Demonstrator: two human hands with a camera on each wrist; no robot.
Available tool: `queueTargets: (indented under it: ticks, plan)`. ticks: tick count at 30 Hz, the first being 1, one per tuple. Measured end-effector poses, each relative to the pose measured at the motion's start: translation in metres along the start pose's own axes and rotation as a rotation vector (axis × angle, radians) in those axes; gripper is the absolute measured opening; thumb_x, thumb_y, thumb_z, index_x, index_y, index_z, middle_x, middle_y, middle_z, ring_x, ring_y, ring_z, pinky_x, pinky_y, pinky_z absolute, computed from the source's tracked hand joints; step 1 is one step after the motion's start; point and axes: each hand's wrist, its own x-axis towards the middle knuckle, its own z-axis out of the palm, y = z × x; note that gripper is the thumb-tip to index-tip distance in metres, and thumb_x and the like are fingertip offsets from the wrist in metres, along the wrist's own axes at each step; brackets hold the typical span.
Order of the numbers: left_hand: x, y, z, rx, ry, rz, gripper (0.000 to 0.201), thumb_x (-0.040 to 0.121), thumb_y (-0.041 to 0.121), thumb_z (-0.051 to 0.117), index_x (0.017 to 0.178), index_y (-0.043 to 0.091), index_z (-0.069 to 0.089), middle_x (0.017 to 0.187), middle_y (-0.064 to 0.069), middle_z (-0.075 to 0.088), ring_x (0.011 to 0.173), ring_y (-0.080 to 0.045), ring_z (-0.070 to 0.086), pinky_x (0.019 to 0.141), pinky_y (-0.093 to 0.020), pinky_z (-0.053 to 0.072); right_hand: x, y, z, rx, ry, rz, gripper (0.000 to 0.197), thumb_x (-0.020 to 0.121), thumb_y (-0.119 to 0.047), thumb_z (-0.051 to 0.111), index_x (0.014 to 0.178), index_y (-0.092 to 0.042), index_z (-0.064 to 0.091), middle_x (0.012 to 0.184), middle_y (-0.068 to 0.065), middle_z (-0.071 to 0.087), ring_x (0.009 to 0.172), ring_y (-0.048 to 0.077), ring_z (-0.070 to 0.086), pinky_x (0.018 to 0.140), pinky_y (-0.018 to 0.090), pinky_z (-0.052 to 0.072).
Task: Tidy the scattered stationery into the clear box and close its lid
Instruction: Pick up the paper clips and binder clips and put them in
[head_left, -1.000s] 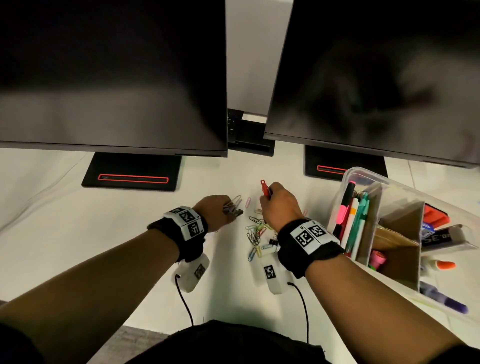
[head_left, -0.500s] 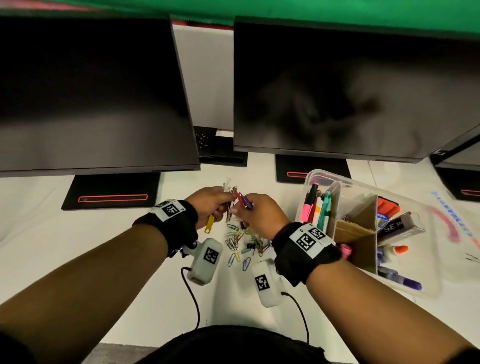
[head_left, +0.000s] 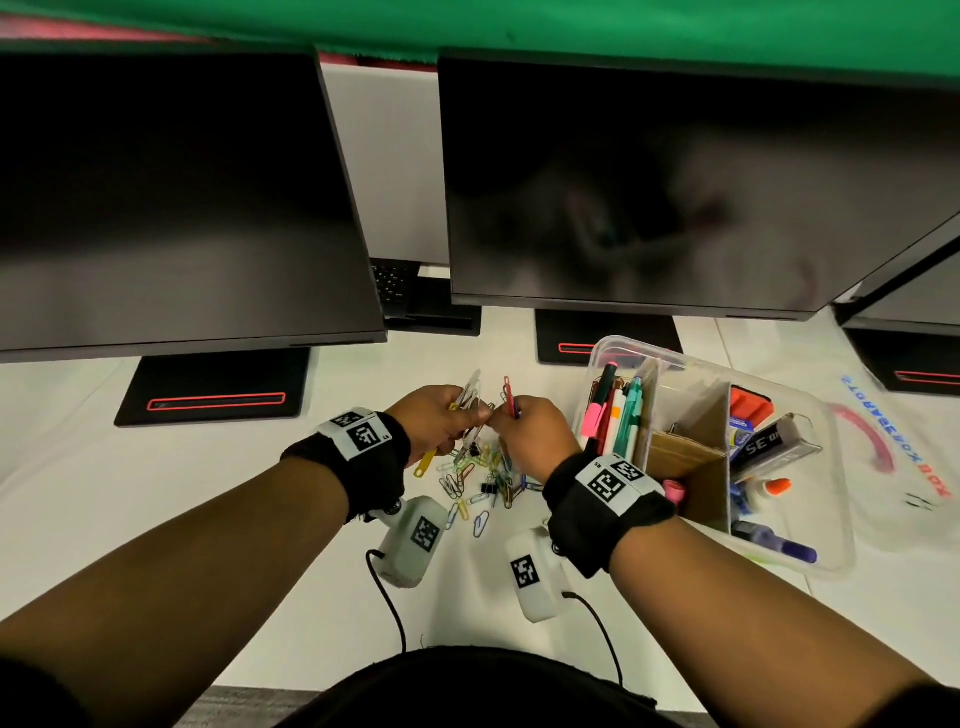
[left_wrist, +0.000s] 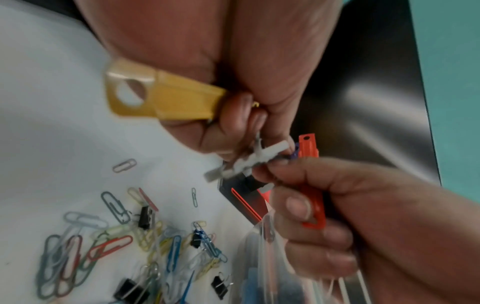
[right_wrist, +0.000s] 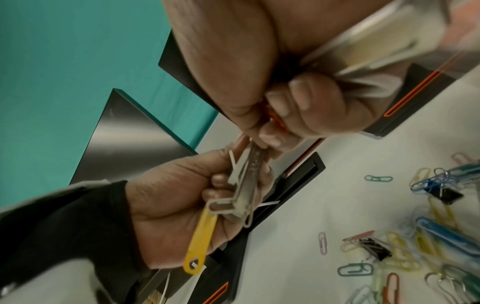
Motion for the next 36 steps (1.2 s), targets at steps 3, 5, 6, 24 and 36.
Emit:
queueTargets:
  ticks: [3,5,6,24,36]
  plan:
    - [0.001,-0.002,0.001,0.036,0.045,0.025,0.015,0.09,0.025,0.06,0.08,0.015,0.057,0.059,0.001,0.04,0.046,-0.01,0.029,0.044,-0.02,0.028,0.001,-0.001,-0.001,0.128,-0.017,0.052,0.023,0.091,-0.016,0.05,0.071,-0.005,0.053,0.059,0.011,0.05,0.05,0.021,0.042,0.054,0.028,0.035]
    - [0.001,-0.004,-0.001,0.034,0.059,0.043,0.012,0.087,0.026,0.064,0.082,0.017,0.058,0.062,0.0,0.044,0.049,-0.012,0.03,0.046,-0.021,0.028,0.001,-0.002,-0.002,0.227,-0.032,0.087,0.024,0.091,-0.016,0.049,0.069,-0.009,0.055,0.054,0.006,0.05,0.039,0.013,0.041,0.048,0.025,0.032]
    - [0.001,-0.004,-0.002,0.038,0.062,0.051,0.011,0.086,0.024,0.066,0.085,0.016,0.058,0.063,0.0,0.047,0.05,-0.012,0.031,0.047,-0.021,0.029,0.001,-0.002,-0.002,0.251,-0.035,0.091,0.024,0.092,-0.016,0.049,0.069,-0.012,0.056,0.054,0.005,0.05,0.035,0.009,0.04,0.046,0.025,0.032]
    - [0.002,-0.006,-0.009,0.172,0.139,0.118,0.008,0.085,0.014,0.066,0.093,0.017,0.064,0.076,-0.001,0.056,0.058,-0.01,0.043,0.053,-0.021,0.036,0.015,-0.006,-0.006,0.151,-0.024,0.032,0.016,0.093,-0.018,0.052,0.083,-0.007,0.06,0.057,0.003,0.049,0.046,0.011,0.041,0.046,0.02,0.033]
    - [0.006,0.0,-0.012,-0.106,0.158,0.124,0.02,0.092,0.003,0.053,0.077,0.016,0.057,0.051,0.003,0.04,0.035,-0.004,0.028,0.038,-0.016,0.027,0.01,-0.009,-0.007,0.057,-0.169,0.002,0.02,0.083,-0.024,0.068,0.074,-0.008,0.061,0.042,-0.008,0.043,0.027,0.001,0.038,0.047,0.022,0.033]
